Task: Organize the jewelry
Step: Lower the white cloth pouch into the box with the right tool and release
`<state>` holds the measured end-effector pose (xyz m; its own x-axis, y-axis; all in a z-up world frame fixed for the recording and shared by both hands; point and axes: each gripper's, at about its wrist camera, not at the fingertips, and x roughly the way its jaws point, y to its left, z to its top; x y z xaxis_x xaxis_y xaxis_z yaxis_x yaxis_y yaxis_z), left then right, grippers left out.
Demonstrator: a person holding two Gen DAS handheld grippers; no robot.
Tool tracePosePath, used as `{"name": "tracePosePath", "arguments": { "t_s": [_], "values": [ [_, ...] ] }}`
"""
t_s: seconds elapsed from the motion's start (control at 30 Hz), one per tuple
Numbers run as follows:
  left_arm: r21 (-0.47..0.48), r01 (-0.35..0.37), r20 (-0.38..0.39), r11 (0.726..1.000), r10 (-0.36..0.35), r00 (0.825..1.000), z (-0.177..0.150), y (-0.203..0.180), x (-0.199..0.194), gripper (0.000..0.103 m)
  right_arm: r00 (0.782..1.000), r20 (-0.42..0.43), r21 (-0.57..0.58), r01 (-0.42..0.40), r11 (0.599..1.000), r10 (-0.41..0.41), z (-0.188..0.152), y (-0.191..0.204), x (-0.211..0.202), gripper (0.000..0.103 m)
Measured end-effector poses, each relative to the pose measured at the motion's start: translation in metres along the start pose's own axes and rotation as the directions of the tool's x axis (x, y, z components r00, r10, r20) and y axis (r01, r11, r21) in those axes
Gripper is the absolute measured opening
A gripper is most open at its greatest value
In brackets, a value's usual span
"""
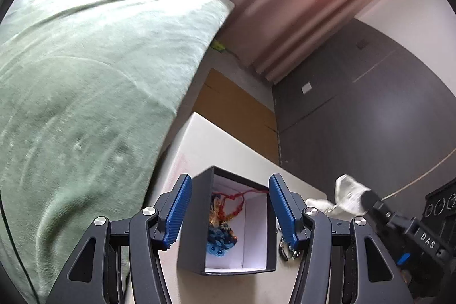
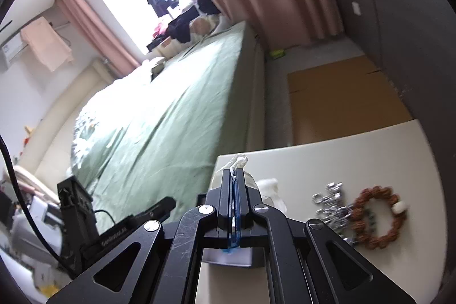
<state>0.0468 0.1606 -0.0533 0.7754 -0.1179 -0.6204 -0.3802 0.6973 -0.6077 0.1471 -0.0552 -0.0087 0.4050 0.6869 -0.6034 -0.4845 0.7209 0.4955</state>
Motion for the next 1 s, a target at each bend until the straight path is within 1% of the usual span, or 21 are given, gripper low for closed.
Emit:
{"name": "tracePosePath", "arguments": {
  "t_s": [0.13,0.3,0.4,0.43,0.5,0.53,0.57,0.7,0.9,1.0],
  "values": [
    [-0.014,-0.009,0.022,1.0,0.009,1.0,0.002,0.006,-0.006,0.058,0.998,-0.037,0.016,-0.059,0.998,0.06,-0.007,0.004,0.014,0.003],
    [-0.052,-0.015,0.028,0.999,0.017,0.999,0.008,0.018,-0.01,0.058,0.988,-0.075,0.045,-0.136,0.99,0.139,-0.014,0.013,0.034,0.003],
    [-0.069,-0.021,0.032,0.997,0.024,0.999,0.009,0.025,-0.013,0.058,0.985,-0.096,0.046,-0.14,0.989,0.144,-0.021,0.016,0.051,0.003],
    [-0.07,-0.022,0.033,0.997,0.025,0.999,0.01,0.025,-0.014,0.058,0.981,-0.13,0.054,-0.137,0.989,0.143,-0.024,0.015,0.061,0.005],
    [-0.065,-0.024,0.034,0.998,0.026,0.999,0.01,0.025,-0.014,0.058,0.969,-0.21,0.08,-0.116,0.99,0.131,-0.028,0.012,0.078,0.025],
    [-0.06,-0.024,0.034,0.998,0.026,0.999,0.01,0.023,-0.014,0.058,0.968,-0.227,0.09,-0.093,0.992,0.112,-0.031,0.008,0.082,0.046],
    [-0.058,-0.023,0.033,0.998,0.025,0.999,0.009,0.023,-0.015,0.058,0.972,-0.219,0.093,-0.069,0.993,0.088,-0.033,0.004,0.082,0.053],
    [-0.047,-0.014,0.025,0.999,0.015,1.0,0.007,0.018,-0.013,0.058,0.979,-0.197,0.073,-0.035,0.997,0.048,-0.031,-0.003,0.067,0.06],
    [0.009,-0.007,0.008,1.0,0.007,1.0,-0.002,-0.001,-0.007,0.058,0.995,-0.096,0.078,0.001,0.997,0.006,-0.023,-0.026,0.017,0.071],
    [0.042,-0.001,-0.001,0.999,0.001,1.0,-0.007,-0.014,-0.004,0.058,0.997,-0.061,0.102,0.045,0.994,-0.039,-0.024,-0.045,-0.005,0.076]
  ]
}}
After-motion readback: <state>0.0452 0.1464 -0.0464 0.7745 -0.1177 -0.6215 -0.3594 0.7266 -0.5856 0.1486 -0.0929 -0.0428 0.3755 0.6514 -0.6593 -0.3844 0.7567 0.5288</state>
